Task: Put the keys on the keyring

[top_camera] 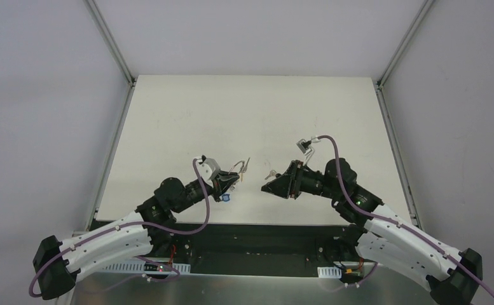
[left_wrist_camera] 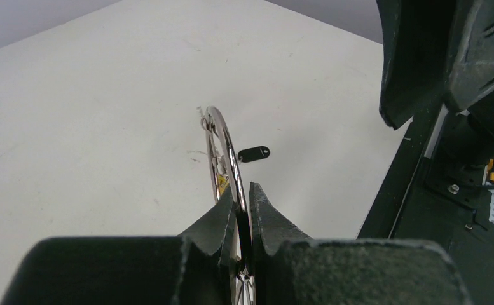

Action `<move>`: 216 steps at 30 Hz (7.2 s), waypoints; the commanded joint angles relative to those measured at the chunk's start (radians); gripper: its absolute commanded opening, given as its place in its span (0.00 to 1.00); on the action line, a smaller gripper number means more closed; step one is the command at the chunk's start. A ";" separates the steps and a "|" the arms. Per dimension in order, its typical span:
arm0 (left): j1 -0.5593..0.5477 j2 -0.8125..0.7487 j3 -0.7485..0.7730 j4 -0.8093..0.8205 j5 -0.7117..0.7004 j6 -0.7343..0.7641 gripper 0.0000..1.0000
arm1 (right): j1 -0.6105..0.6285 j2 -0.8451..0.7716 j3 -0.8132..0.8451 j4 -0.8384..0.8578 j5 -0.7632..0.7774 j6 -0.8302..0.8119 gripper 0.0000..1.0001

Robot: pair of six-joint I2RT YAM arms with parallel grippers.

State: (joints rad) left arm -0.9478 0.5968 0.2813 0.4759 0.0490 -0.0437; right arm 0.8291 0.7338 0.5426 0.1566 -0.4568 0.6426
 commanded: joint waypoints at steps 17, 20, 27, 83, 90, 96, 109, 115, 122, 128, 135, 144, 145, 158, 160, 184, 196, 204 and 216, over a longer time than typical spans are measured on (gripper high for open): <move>0.003 0.239 0.332 -0.326 -0.348 -0.088 0.00 | -0.001 -0.051 -0.032 -0.309 0.635 -0.043 0.99; 0.004 0.311 0.391 -0.403 -0.522 -0.077 0.00 | -0.001 -0.043 -0.046 -0.291 0.633 -0.041 0.99; 0.006 0.527 0.499 -0.472 -0.918 -0.005 0.00 | -0.002 0.067 0.022 -0.385 0.593 -0.116 0.99; -0.042 0.085 0.162 -0.497 -0.824 -0.233 0.74 | 0.103 0.770 0.392 -0.255 0.593 0.033 0.60; -0.042 0.036 0.120 -0.505 -0.806 -0.237 0.74 | 0.121 0.938 0.504 -0.238 0.655 0.091 0.51; -0.042 -0.022 0.085 -0.483 -0.790 -0.236 0.75 | 0.138 1.037 0.580 -0.264 0.732 0.104 0.49; -0.042 -0.077 0.070 -0.486 -0.749 -0.248 0.75 | 0.142 1.158 0.670 -0.322 0.795 0.111 0.41; -0.042 -0.081 0.071 -0.490 -0.746 -0.249 0.76 | 0.143 1.194 0.699 -0.343 0.809 0.101 0.38; -0.042 -0.081 0.071 -0.491 -0.748 -0.251 0.76 | 0.149 1.234 0.735 -0.376 0.820 0.087 0.31; -0.042 -0.083 0.071 -0.493 -0.747 -0.251 0.76 | 0.152 1.234 0.738 -0.414 0.844 0.070 0.25; -0.042 -0.085 0.073 -0.497 -0.744 -0.253 0.76 | 0.153 1.236 0.722 -0.445 0.838 0.069 0.13; -0.043 -0.084 0.070 -0.497 -0.748 -0.254 0.76 | 0.154 1.174 0.681 -0.470 0.834 0.069 0.00; -0.042 -0.084 0.070 -0.497 -0.745 -0.253 0.76 | 0.155 1.156 0.670 -0.476 0.823 0.064 0.00; -0.043 -0.071 0.070 -0.385 -0.477 -0.152 0.69 | 0.145 0.859 0.642 -0.813 0.523 -0.226 0.00; -0.042 -0.068 0.073 -0.349 -0.367 -0.125 0.69 | 0.137 0.817 0.647 -0.857 0.472 -0.271 0.00; -0.042 0.101 0.155 -0.123 0.417 0.127 0.72 | 0.078 0.780 0.920 -1.225 -0.120 -0.402 0.00; -0.043 0.110 0.114 -0.022 0.499 0.164 0.68 | 0.079 0.833 0.999 -1.286 -0.204 -0.378 0.00; -0.044 0.128 0.105 -0.008 0.508 0.179 0.45 | 0.079 0.834 1.018 -1.291 -0.212 -0.366 0.00; -0.043 0.145 0.110 -0.019 0.486 0.197 0.24 | 0.082 0.829 1.030 -1.300 -0.223 -0.354 0.00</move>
State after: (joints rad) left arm -0.9829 0.7368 0.3935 0.4118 0.5213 0.1257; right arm 0.9112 1.5780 1.5284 -1.1133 -0.6373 0.2684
